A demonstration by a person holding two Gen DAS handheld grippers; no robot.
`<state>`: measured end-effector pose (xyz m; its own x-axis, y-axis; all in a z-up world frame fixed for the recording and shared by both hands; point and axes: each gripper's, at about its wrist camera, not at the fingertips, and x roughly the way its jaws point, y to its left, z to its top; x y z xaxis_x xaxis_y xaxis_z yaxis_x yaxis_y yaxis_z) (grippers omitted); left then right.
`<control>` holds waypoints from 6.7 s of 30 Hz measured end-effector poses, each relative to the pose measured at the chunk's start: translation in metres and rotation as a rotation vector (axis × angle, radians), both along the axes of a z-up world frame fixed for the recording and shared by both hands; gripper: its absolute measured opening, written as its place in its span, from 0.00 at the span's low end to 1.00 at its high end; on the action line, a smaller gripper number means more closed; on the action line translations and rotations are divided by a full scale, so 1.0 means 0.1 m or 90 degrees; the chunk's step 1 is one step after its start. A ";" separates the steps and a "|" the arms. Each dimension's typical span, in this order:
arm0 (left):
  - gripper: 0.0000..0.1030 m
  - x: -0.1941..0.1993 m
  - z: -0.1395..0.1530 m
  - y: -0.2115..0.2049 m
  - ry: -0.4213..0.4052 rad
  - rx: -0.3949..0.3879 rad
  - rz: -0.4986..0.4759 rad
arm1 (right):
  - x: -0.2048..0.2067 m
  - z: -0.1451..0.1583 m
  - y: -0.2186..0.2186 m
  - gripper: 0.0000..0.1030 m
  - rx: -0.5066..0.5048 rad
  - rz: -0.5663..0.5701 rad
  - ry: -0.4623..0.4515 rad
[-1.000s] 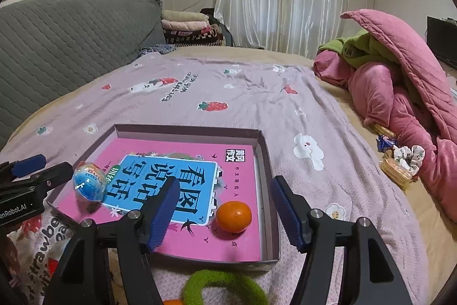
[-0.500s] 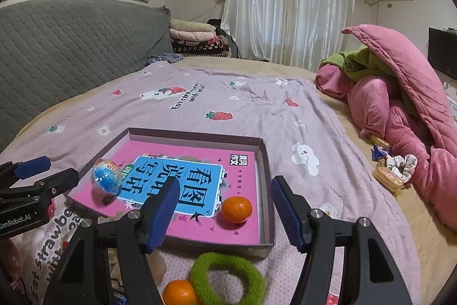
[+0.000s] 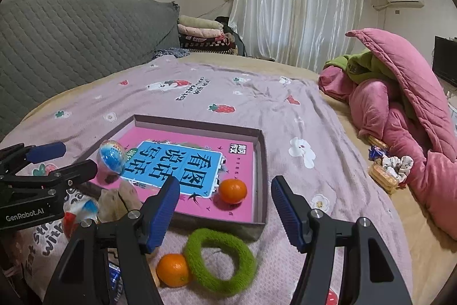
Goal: Organize objects
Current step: 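Withdraw both tools from the tray back toward the remaining objects, then grasp the beige mesh pouch with the left tool while the right tool grasps the green ring, then lift the pouch with the left tool while the right tool lifts the green ring toward the tray, then carry the pouch and green ring over the grey tray with both tools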
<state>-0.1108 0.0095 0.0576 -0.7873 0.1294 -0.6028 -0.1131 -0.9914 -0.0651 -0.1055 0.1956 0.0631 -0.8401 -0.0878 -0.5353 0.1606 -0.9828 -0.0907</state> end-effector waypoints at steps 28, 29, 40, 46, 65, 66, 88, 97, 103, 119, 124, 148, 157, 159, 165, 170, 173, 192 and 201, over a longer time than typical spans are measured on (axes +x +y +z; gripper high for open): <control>0.74 0.09 -0.13 0.23 -0.019 -0.048 -0.063 | 0.24 -0.18 0.20 0.64 0.037 0.037 -0.043; 0.74 0.09 -0.13 0.24 -0.019 -0.050 -0.064 | 0.25 -0.19 0.20 0.64 0.039 0.038 -0.045; 0.74 0.18 -0.16 0.25 -0.025 -0.066 -0.091 | 0.38 -0.31 0.22 0.64 0.082 0.062 -0.057; 0.74 0.19 -0.20 0.25 -0.027 -0.077 -0.095 | 0.44 -0.38 0.22 0.64 0.101 0.075 -0.066; 0.74 0.09 -0.37 0.44 -0.047 -0.133 -0.096 | 0.42 -0.54 0.13 0.64 0.148 0.099 -0.097; 0.74 0.08 -0.37 0.44 -0.048 -0.135 -0.095 | 0.41 -0.56 0.12 0.64 0.154 0.098 -0.101; 0.74 -0.20 -0.48 0.54 -0.077 -0.146 -0.068 | 0.13 -0.76 -0.10 0.62 0.235 0.066 -0.102; 0.74 -0.23 -0.47 0.57 -0.075 -0.130 -0.068 | 0.00 -0.71 0.04 0.37 0.149 0.042 -0.132; 0.74 -0.25 -0.47 0.60 -0.073 -0.129 -0.064 | -0.03 -0.61 0.20 0.27 0.076 0.027 -0.136; 0.29 -0.26 -0.38 0.65 -0.067 -0.079 -0.081 | -0.04 -0.38 0.36 0.21 -0.002 0.006 -0.099; 0.23 -0.27 -0.36 0.59 -0.075 -0.040 -0.076 | -0.04 -0.35 0.35 0.20 -0.003 0.005 -0.088; 0.22 -0.12 0.01 0.33 0.016 0.008 -0.052 | 0.00 -0.02 0.13 0.19 -0.039 0.030 -0.007; 0.22 -0.09 0.12 0.19 0.047 0.025 -0.034 | 0.01 0.10 0.03 0.19 -0.043 0.032 0.029; 0.22 -0.09 0.15 0.16 0.056 0.030 -0.034 | 0.01 0.12 0.03 0.19 -0.050 0.034 0.035; 0.22 -0.07 0.24 0.11 0.093 0.017 -0.022 | 0.00 0.21 -0.01 0.19 -0.050 0.032 0.059; 0.22 -0.07 0.34 -0.01 0.116 0.024 -0.005 | -0.01 0.25 -0.03 0.19 -0.056 0.031 0.079; 0.22 -0.10 0.37 -0.10 0.121 0.034 0.006 | -0.02 0.28 -0.04 0.19 -0.059 0.033 0.086; 0.22 -0.26 0.36 -0.55 0.113 0.068 0.081 | -0.16 0.29 -0.12 0.20 -0.086 0.044 0.095; 0.22 -0.34 0.26 -0.64 0.093 0.052 0.093 | -0.23 0.21 -0.10 0.20 -0.081 0.040 0.076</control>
<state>-0.1449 -0.0547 0.0835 -0.8795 0.0513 -0.4732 0.0173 -0.9901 -0.1395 -0.1286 0.1856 0.0842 -0.8877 -0.2026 -0.4135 0.2174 -0.9760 0.0114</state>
